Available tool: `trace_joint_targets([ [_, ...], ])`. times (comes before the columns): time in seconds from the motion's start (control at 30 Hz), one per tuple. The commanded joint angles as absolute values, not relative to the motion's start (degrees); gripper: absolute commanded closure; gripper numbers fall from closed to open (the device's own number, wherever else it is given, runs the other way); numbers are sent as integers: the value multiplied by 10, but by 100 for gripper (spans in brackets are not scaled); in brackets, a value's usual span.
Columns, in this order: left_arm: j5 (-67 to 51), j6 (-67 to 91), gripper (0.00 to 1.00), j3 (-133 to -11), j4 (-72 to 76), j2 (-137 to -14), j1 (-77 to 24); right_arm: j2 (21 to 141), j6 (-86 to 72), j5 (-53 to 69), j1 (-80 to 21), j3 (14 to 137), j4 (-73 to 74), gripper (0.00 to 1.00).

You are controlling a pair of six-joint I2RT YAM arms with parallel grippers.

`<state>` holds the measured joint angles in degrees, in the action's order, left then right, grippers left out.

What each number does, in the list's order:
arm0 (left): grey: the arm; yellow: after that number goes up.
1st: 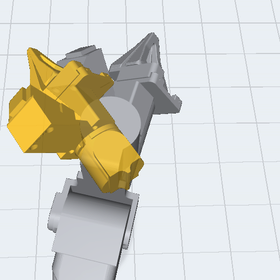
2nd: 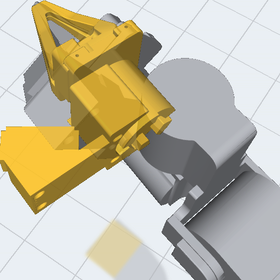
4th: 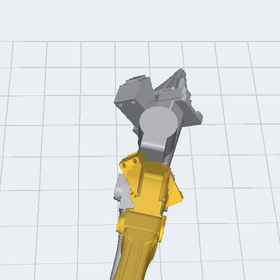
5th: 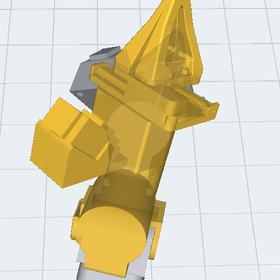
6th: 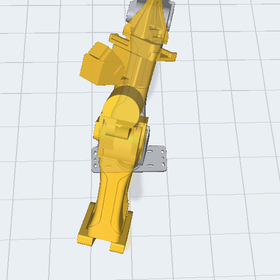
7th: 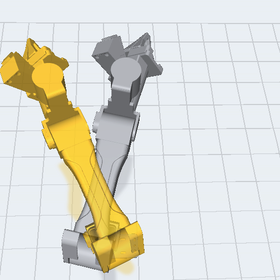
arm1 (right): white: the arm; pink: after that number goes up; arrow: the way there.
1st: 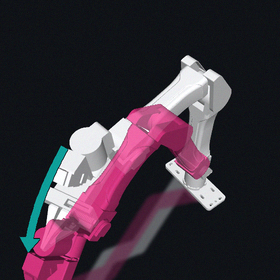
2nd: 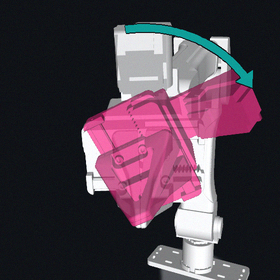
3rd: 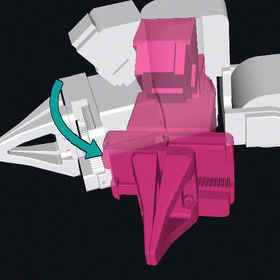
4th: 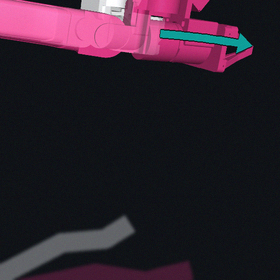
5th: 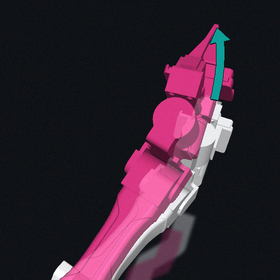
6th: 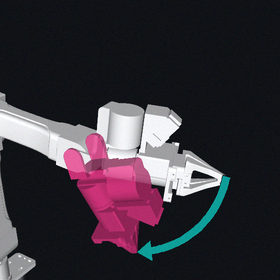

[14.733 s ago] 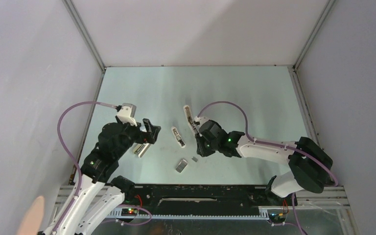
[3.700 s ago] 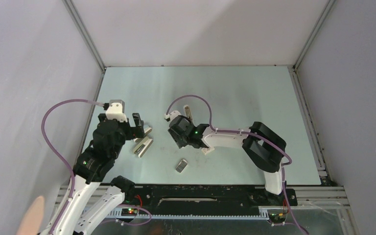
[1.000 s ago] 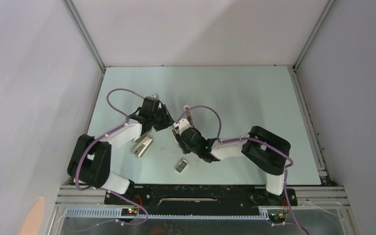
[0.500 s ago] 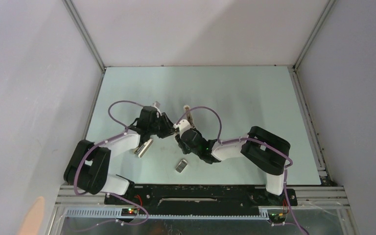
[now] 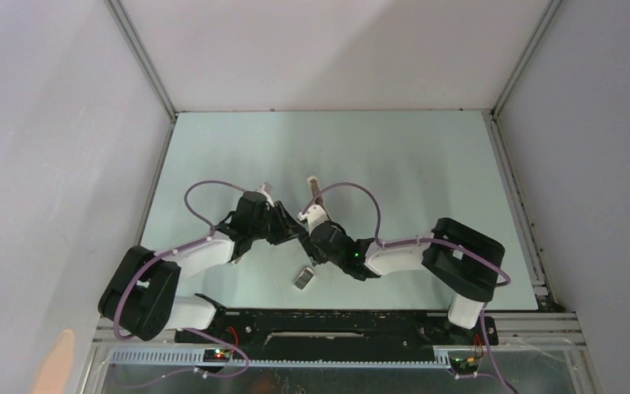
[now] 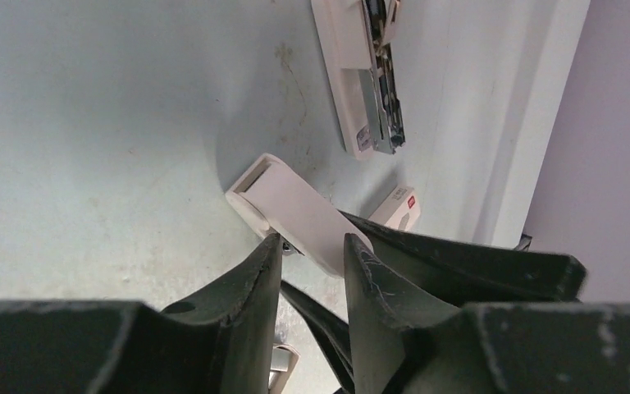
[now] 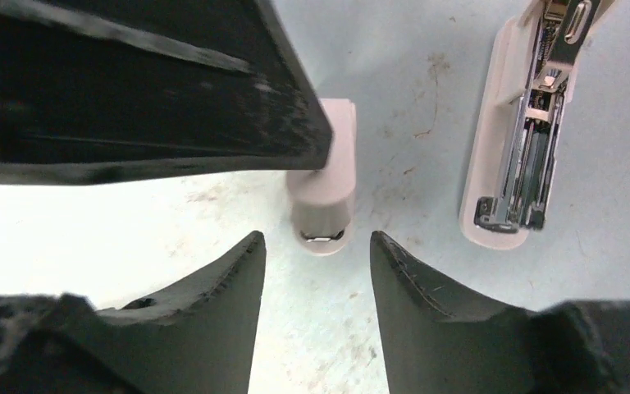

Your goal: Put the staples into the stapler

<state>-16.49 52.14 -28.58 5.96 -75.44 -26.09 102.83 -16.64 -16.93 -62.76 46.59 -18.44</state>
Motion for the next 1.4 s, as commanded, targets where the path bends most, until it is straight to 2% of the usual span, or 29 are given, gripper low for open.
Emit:
trace_joint_targets([
  [0.0, -150, 532, 62, -281, 93, -751, -282, 955, -181, -206, -653, 467, -130, 43],
  [0.2, -138, 529, 60, -272, 91, -731, -286, 887, -211, -219, -666, 467, -51, 33],
  [0.33, -110, 508, 51, -279, 44, -674, -285, 846, -230, -218, -665, 488, 23, 29],
  [0.4, -82, 491, 45, -287, -11, -636, -285, 840, -238, -222, -663, 514, 76, 29],
  [0.53, -24, 459, 38, -305, -92, -548, -279, 840, -246, -224, -661, 566, 164, 30],
  [0.7, 39, 412, 26, -339, -197, -448, -268, 857, -252, -172, -637, 627, 225, 34],
  [0.77, 69, 389, 20, -363, -243, -407, -266, 877, -253, -141, -622, 670, 257, 37],
  [0.9, 138, 337, 2, -422, -327, -342, -265, 928, -246, -110, -602, 747, 328, 40],
  [1.17, 248, 227, 0, -499, -395, -247, -265, 1047, -225, -59, -565, 880, 429, 44],
  [1.37, 276, 167, 0, -471, -353, -189, -265, 1134, -205, -44, -558, 975, 486, 51],
])
